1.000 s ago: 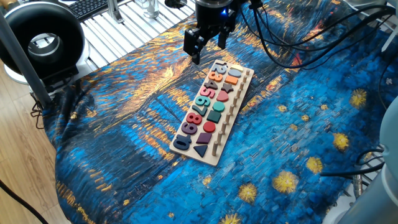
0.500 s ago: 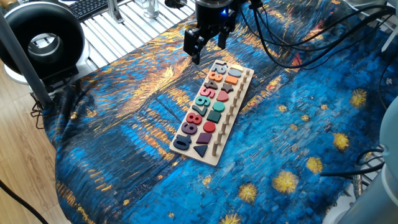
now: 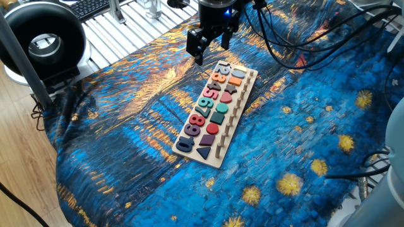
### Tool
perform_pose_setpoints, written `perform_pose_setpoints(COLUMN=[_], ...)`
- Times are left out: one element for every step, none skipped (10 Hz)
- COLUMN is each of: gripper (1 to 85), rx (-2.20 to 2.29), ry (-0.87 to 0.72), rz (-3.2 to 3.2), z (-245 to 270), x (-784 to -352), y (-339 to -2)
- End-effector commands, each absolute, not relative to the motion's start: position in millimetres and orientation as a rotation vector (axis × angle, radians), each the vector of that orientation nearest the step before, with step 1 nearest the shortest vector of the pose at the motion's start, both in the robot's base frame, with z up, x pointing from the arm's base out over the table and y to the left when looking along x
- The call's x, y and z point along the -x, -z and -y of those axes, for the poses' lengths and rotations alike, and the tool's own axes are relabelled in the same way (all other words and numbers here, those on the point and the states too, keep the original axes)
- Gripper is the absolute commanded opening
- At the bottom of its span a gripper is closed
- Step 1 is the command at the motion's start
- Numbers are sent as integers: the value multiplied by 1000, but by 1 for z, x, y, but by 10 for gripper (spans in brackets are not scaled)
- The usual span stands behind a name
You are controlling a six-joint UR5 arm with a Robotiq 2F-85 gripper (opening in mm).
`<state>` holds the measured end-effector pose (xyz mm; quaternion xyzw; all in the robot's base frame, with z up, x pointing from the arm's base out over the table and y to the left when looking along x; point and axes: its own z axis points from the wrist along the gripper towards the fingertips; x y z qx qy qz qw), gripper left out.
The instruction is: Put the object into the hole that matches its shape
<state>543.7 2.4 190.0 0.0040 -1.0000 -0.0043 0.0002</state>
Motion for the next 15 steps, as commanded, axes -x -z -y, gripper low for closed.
perform_pose_setpoints(gripper=[840,10,10,10,10,10,10,10,10,10,10,10,10,10,10], rx=[-243,-243,-241,-241,-241,-241,-241,-251,-266,-280,-285,-293,-299,-303,-313], ry=[-11,-13,-13,-13,-13,-11,-11,-14,-23,-34,-23,-10,-11,-4,34], rz=[3170,3170,3170,3170,3170,3170,3172,3175,3180,3187,3198,3206,3210,3211,3222], z=[-1,-2,-2,-2,-2,-2,-2,-1,0,2,2,2,3,4,3], x=[-554,-554,-554,-553,-553,-553,-554,-555,-556,-558,-559,-560,-560,-559,-559], y=[-190,-189,-189,-189,-189,-189,-189,-189,-188,-188,-186,-185,-184,-183,-181])
